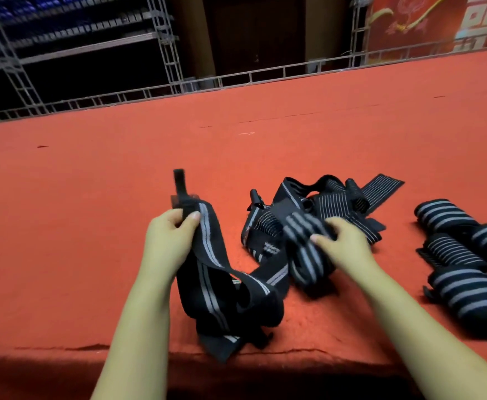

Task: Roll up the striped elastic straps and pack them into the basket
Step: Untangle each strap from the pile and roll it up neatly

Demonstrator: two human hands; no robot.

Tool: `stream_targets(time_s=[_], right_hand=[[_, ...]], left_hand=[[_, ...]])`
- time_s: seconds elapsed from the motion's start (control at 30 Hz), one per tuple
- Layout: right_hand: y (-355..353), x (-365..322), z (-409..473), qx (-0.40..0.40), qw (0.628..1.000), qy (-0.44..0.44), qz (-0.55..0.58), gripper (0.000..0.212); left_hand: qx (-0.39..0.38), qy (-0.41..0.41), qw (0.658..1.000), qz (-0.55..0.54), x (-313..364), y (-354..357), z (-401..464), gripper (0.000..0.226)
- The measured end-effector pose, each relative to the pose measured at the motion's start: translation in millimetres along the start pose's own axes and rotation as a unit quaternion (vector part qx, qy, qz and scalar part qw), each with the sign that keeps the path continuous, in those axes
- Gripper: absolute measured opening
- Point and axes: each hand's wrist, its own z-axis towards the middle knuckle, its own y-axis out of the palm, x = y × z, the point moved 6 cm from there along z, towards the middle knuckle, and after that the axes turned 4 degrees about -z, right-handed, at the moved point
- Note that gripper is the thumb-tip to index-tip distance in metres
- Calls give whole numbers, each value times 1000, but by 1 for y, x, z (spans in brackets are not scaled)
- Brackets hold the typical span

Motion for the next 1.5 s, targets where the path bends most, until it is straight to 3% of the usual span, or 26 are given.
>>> stream_targets(time_s=[0.13, 0.27, 0.43, 0.57, 0.63, 0.77, 0.9, 0.97, 1.1, 1.17, 1.3, 1.37, 1.43, 1.5], right_hand=[[-50, 2, 29, 109, 993, 26, 40, 23], [-84, 16, 57, 165, 985, 36, -41, 33], [-79, 50, 67, 65, 965, 166, -191, 59], [-51, 45, 58, 3, 981, 96, -168, 44], [-44, 37, 56, 9, 986, 50, -157, 41], [-27, 5, 50, -7, 994, -35, -106, 61], [3, -5, 53, -52, 975, -80, -198, 51], [1, -7, 59, -20, 977, -72, -198, 42], [-6, -51, 64, 63, 984, -160, -39, 42], [7, -82, 61, 11, 976, -214, -22, 39], [63, -89, 44, -253, 910, -276, -179, 39], [72, -84, 42, -257, 905, -283, -185, 35], [72, -86, 42, -196, 920, -287, -183, 30], [77, -86, 40, -167, 913, -297, -225, 39]], left_hand=[[-113, 7, 982, 149, -10, 47, -13, 25], [-182, 32, 948, 258, -19, 101, -32, 37], [-219, -10, 941, 257, -37, 130, -50, 66], [-245, 9, 915, 320, -36, 141, -59, 52], [-234, 6, 922, 309, -38, 141, -56, 39], [-204, -50, 951, 227, -52, 126, -43, 19], [-194, -103, 963, 157, -62, 114, -40, 15], [-189, -112, 966, 138, -64, 109, -40, 16], [-175, -148, 972, 54, -68, 102, -39, 12], [-158, -167, 973, 2, -68, 100, -38, 18], [-134, -177, 974, -30, -68, 89, -38, 16], [-129, -182, 974, -33, -70, 82, -38, 14], [-126, -183, 974, -43, -70, 77, -38, 14], [-134, -176, 974, -53, -67, 77, -37, 12]])
